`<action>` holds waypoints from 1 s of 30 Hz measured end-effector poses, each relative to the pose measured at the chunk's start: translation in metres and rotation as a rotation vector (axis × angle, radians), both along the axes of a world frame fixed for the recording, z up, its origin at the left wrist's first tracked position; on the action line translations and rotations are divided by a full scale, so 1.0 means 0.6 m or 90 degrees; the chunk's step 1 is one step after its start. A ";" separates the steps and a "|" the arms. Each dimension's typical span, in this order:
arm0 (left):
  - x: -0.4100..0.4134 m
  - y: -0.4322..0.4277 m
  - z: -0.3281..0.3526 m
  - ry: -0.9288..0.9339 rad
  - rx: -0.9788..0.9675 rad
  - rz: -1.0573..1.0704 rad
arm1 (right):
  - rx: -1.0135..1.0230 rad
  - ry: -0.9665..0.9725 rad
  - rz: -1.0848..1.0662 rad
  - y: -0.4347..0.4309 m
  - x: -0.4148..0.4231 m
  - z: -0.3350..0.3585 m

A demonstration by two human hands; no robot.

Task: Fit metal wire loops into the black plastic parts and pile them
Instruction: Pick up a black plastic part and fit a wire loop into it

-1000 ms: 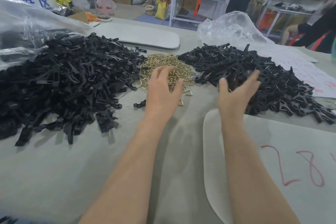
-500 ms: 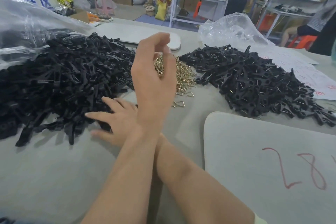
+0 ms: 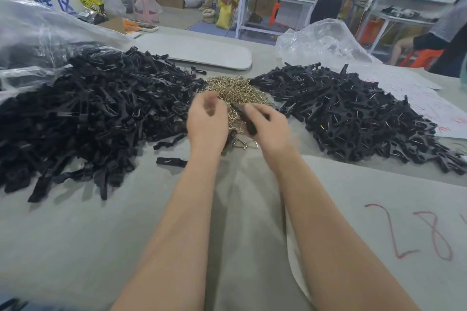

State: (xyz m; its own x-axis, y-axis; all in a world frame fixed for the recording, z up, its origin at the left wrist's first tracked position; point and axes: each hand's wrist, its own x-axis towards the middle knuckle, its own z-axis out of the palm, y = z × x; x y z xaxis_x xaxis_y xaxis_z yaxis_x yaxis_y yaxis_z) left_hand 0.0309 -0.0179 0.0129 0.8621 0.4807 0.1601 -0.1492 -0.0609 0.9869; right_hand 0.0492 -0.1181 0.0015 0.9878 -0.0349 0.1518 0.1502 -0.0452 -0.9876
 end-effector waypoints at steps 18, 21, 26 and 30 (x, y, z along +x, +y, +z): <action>0.019 -0.011 -0.040 0.106 0.250 -0.128 | 0.031 0.001 0.068 -0.027 -0.011 -0.029; 0.019 -0.014 -0.040 0.104 0.242 -0.152 | 0.038 -0.011 0.048 -0.026 -0.011 -0.031; 0.014 -0.018 -0.034 0.101 0.272 -0.182 | 0.014 -0.021 0.032 -0.024 -0.009 -0.033; 0.011 -0.019 -0.030 0.109 0.215 -0.199 | -0.014 -0.044 0.021 -0.026 -0.011 -0.030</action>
